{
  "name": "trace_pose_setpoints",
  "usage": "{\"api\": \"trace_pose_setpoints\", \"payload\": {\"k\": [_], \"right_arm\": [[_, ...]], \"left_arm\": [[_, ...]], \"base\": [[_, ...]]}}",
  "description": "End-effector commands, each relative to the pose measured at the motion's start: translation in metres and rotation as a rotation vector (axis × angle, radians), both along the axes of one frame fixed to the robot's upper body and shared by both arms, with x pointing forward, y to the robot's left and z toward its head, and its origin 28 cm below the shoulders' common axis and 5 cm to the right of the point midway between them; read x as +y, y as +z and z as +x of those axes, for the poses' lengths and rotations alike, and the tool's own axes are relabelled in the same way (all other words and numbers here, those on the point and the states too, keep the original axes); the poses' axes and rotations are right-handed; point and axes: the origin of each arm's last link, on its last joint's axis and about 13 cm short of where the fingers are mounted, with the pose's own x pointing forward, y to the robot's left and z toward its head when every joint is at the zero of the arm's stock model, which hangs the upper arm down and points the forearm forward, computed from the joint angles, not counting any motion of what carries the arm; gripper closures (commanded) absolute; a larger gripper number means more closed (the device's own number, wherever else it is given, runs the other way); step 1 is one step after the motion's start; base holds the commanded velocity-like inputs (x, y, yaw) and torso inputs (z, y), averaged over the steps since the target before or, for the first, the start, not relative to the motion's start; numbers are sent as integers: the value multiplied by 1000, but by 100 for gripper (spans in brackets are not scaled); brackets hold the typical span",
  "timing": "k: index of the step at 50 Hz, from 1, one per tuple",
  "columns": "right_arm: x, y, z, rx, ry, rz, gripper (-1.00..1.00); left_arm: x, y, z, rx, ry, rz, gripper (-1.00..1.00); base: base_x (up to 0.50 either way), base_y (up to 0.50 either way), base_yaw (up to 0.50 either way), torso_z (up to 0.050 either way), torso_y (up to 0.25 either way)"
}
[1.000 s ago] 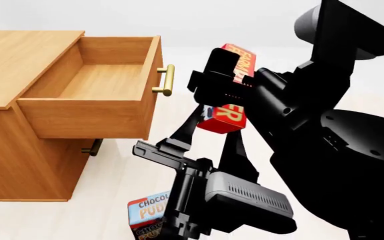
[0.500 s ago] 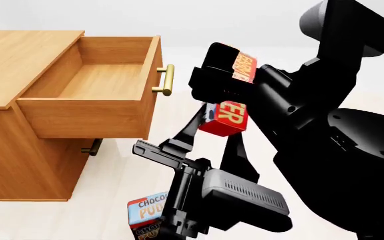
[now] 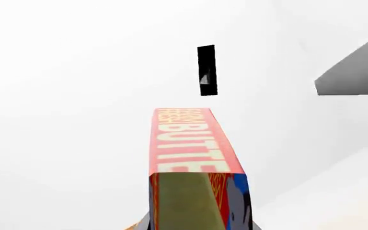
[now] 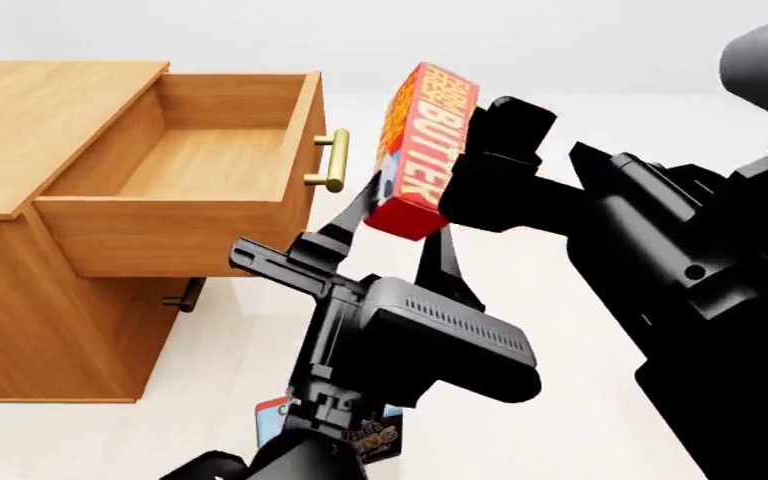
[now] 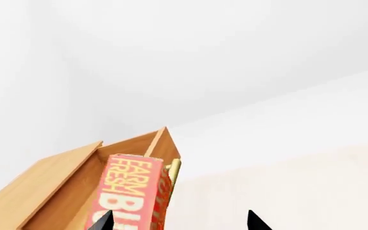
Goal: Put the butter at the back in the top drawer of the cabinet and close it.
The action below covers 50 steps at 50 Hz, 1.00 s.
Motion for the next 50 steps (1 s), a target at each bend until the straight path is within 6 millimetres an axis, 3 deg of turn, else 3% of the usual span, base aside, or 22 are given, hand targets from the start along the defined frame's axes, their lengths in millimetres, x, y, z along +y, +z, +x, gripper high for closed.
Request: {"api": "trace_pose_setpoints", "payload": {"k": [1, 8, 21, 37, 50], "right_arm": [[-17, -18, -13, -21, -44, -20, -100], [-23, -25, -13, -22, -64, -24, -100], [-32, -43, -14, -59, -66, -29, -100], [-33, -69, -10, -60, -75, -87, -100], [-30, -77, -11, -49, -60, -101, -100]], "left_arm": [[26, 43, 11, -109, 109, -60, 100], [39, 63, 15, -135, 146, -67, 100], [65, 84, 30, -104, 207, -73, 100], [91, 101, 52, 14, 213, -163, 100], [97, 109, 73, 126, 168, -302, 100]], "base": [[0, 0, 0, 0, 0], [0, 0, 0, 0, 1], [0, 0, 0, 1, 1], [0, 0, 0, 0, 1], [0, 0, 0, 1, 1]]}}
